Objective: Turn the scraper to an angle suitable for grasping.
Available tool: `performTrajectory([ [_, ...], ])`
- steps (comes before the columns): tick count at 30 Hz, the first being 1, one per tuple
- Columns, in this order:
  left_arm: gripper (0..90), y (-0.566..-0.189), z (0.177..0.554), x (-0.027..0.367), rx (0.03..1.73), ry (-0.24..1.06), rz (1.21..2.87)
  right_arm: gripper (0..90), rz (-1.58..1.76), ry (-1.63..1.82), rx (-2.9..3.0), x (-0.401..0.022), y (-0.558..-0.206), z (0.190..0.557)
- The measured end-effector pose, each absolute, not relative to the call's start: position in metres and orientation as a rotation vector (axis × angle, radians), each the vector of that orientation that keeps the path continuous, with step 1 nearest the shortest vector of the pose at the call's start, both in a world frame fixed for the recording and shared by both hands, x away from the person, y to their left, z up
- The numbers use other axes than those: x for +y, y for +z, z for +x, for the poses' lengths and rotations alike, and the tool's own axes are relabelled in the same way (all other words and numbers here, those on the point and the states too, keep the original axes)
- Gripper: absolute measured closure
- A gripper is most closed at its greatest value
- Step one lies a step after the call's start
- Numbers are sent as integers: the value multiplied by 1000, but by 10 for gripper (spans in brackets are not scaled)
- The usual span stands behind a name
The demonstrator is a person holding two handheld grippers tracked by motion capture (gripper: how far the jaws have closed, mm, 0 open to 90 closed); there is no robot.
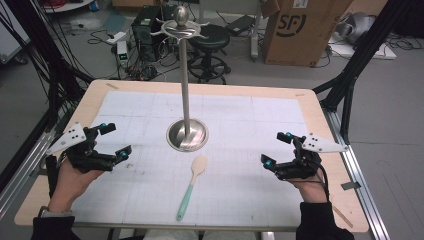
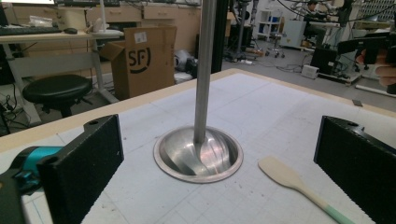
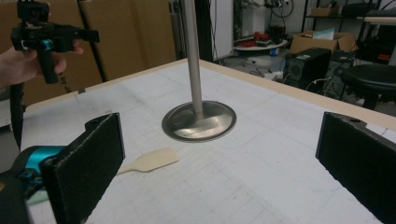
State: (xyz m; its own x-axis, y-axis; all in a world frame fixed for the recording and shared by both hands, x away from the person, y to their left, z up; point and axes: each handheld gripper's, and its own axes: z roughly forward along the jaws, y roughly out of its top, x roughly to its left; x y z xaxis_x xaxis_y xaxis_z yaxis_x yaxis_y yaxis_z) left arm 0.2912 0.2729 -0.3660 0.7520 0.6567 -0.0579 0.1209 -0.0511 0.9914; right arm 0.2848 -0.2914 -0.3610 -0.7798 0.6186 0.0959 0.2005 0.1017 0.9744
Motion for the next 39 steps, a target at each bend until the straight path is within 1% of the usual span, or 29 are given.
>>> performTrajectory([
  [7, 19, -368, 289, 273, 645, 492, 1598, 13, 754, 1694, 2139, -270, -365, 290],
  [8, 19, -368, 289, 273, 643, 491, 1598, 70, 738, 1677, 2184, -261, -368, 292],
  [9, 19, -368, 288, 274, 647, 491, 1597, 89, 742, 1683, 2204, -257, -369, 293],
  [10, 19, -369, 287, 275, 652, 492, 1597, 153, 743, 1688, 2225, -252, -371, 294],
  [12, 20, -369, 287, 276, 654, 491, 1599, 254, 738, 1673, 2251, -244, -375, 296],
  [13, 20, -369, 286, 276, 658, 493, 1597, 325, 738, 1658, 2268, -239, -376, 296],
  [16, 19, -370, 285, 278, 657, 493, 1598, 582, 693, 1621, 2302, -226, -381, 296],
  [17, 19, -371, 283, 278, 663, 491, 1596, 650, 681, 1617, 2309, -222, -384, 296],
  [18, 19, -371, 283, 278, 663, 491, 1596, 650, 681, 1617, 2309, -222, -384, 296],
  [19, 19, -372, 282, 278, 664, 491, 1604, 774, 699, 1609, 2337, -213, -390, 299],
  [22, 20, -373, 281, 279, 666, 488, 1605, 898, 701, 1583, 2387, -199, -400, 303],
  [39, 19, -380, 273, 286, 702, 499, 1624, 899, 600, 1431, 2687, -104, -436, 314],
])
